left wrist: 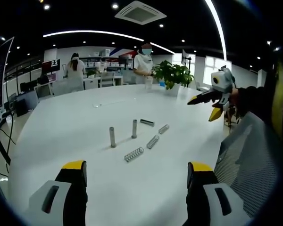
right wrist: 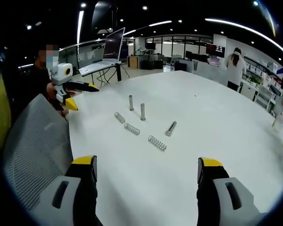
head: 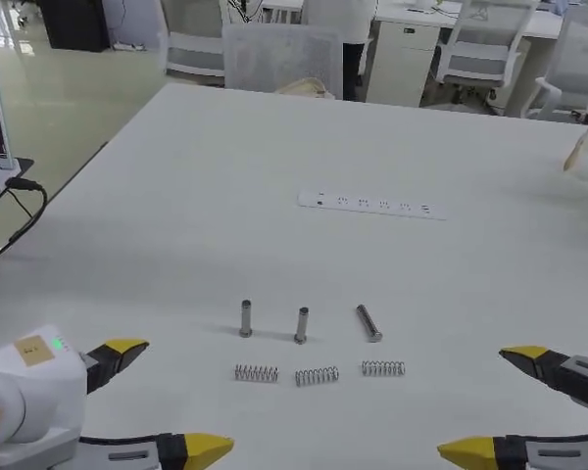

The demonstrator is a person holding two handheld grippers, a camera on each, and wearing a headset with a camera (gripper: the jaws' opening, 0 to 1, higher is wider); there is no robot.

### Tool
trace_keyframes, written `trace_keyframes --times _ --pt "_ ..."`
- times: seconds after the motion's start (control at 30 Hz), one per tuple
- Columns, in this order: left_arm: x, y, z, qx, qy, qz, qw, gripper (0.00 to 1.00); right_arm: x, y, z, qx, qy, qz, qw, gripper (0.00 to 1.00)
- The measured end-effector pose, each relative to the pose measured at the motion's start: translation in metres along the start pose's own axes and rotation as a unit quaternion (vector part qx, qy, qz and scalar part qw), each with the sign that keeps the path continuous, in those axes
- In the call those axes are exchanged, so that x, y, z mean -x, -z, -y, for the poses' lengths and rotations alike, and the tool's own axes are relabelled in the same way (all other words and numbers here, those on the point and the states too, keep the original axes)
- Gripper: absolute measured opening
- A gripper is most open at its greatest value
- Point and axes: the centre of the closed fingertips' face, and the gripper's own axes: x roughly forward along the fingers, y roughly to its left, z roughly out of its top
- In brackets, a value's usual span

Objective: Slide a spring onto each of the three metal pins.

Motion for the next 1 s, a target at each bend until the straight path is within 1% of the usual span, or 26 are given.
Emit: trace_keyframes --times 0.2,0.37,0.6,0.8,0.87,0.97,1.0 --pt "0.001 -0.002 0.001 0.0 0.001 0.005 1.0 0.85 -0.004 -0.006 0.007 0.006 0.003 -0.005 1.0 0.84" --pt "0.001 -0.003 0.002 -0.001 0.001 0.007 1.0 0.85 -0.01 -0.021 0.019 0.018 0.008 -0.005 0.9998 0.82" --pt "0.002 -0.005 0.001 -0.002 -0.001 0.009 1.0 0.84 -0.026 -0.041 0.034 0.03 0.013 -0.012 0.9994 0.74" --pt "0.004 -0.008 0.002 -0.003 -0.002 0.012 0.9999 0.84 -0.041 -0.058 0.041 0.038 0.011 -0.017 0.9991 0.7" --pt "0.004 -0.008 0.002 -0.003 -0.003 0.013 0.9999 0.84 -0.046 -0.062 0.043 0.039 0.011 -0.018 0.999 0.68" --pt "0.005 -0.009 0.002 -0.004 -0.003 0.014 0.9999 0.83 -0.053 -0.064 0.049 0.037 0.017 -0.023 0.9989 0.65" --pt "0.005 -0.01 0.002 -0.004 -0.003 0.015 0.9999 0.83 -0.055 -0.064 0.05 0.036 0.016 -0.024 0.9989 0.65"
